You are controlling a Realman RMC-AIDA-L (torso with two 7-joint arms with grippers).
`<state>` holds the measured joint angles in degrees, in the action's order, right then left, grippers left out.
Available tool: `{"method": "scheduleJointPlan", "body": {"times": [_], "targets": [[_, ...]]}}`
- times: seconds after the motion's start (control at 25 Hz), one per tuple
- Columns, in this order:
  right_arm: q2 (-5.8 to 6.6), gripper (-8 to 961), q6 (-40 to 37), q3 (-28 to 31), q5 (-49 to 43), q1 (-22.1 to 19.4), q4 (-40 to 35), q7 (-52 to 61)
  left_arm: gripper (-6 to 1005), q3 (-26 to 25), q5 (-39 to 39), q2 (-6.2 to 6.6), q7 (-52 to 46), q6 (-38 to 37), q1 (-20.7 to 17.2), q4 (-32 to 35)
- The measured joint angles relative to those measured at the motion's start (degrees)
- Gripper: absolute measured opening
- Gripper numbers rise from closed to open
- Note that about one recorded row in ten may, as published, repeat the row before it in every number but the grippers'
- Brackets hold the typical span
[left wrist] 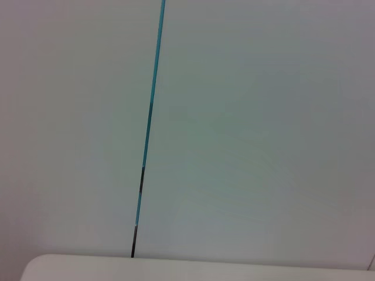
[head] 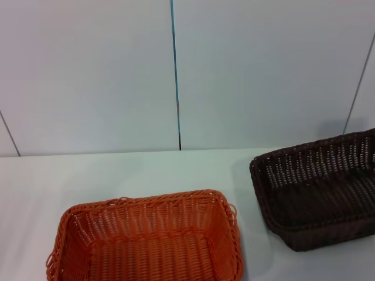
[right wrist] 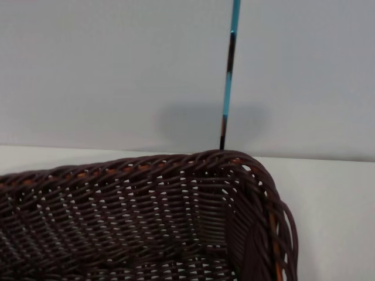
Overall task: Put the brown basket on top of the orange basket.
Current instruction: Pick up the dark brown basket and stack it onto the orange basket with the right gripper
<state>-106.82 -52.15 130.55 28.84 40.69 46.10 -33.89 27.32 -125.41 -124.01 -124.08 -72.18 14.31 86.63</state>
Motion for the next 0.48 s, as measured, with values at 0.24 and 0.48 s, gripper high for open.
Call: {"method": "scheduleJointPlan", "body": {"times": [0.24, 0.48], "targets": [[1.10, 188, -7.02, 2.90, -0.21, 0.20, 3.82, 0.76, 718, 0.02, 0.00, 0.01, -0.07, 0.03, 0.43, -0.01], [1.75, 186, -13.98, 6.30, -0.27, 0.17, 8.32, 1.31, 718, 0.01, 0.00, 0.08, -0.11, 0.03, 0.56, 0.19]]}}
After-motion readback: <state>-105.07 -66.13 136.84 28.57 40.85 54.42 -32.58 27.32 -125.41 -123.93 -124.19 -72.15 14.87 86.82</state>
